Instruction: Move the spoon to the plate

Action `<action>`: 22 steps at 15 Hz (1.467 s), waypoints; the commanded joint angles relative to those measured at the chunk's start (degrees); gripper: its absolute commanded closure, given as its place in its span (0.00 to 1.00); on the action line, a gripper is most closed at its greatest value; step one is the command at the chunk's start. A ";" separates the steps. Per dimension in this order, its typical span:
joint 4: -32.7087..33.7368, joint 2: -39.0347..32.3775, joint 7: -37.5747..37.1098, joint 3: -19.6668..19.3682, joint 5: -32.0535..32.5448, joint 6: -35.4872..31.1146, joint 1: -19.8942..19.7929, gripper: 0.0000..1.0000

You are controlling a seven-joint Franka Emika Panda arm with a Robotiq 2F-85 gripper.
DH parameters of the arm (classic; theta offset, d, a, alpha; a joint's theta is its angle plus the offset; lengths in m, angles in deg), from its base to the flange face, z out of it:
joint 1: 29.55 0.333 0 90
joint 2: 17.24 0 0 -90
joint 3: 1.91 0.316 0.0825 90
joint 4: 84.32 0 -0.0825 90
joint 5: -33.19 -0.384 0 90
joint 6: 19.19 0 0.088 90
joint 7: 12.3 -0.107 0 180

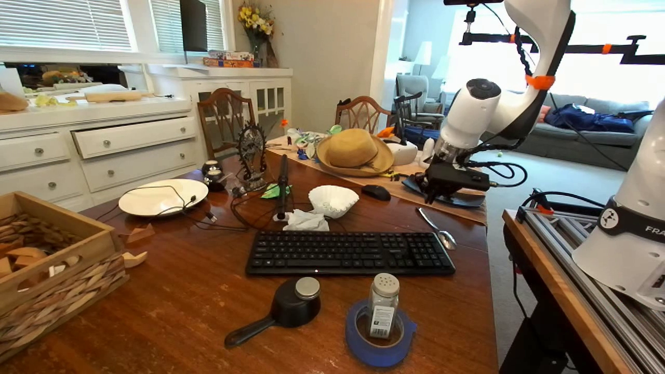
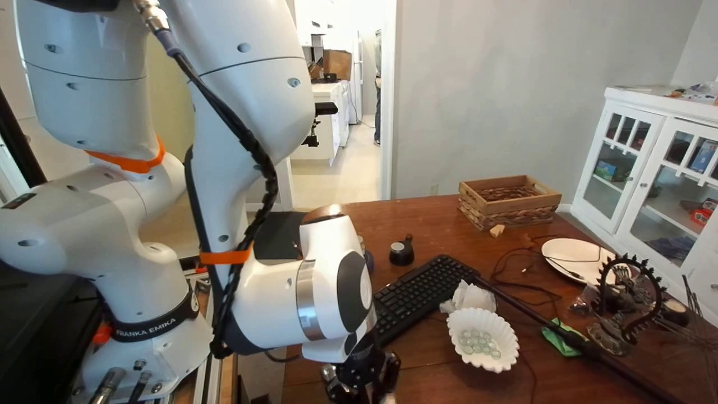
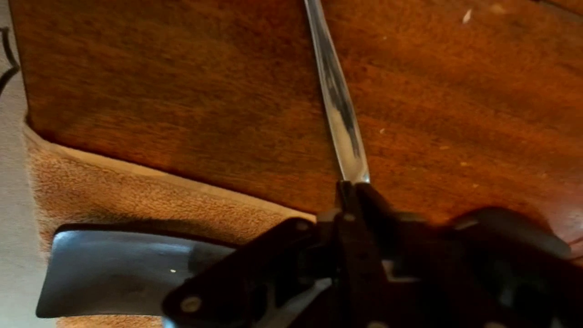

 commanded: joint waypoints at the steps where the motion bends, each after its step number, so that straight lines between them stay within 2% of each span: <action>1: -0.74 0.55 2.36 1.26 5.91 1.56 1.55 0.60; 5: -0.84 0.03 4.93 2.55 9.56 3.74 2.91 0.30; 8: 0.23 -2.36 6.96 3.32 9.39 6.47 4.14 0.06; 9: 0.82 -3.45 7.45 3.76 9.11 7.81 4.65 0.01; 16: 5.37 -12.54 9.29 4.64 4.46 15.34 6.56 0.00; 22: 5.96 -12.77 8.42 3.97 3.23 16.49 6.07 0.01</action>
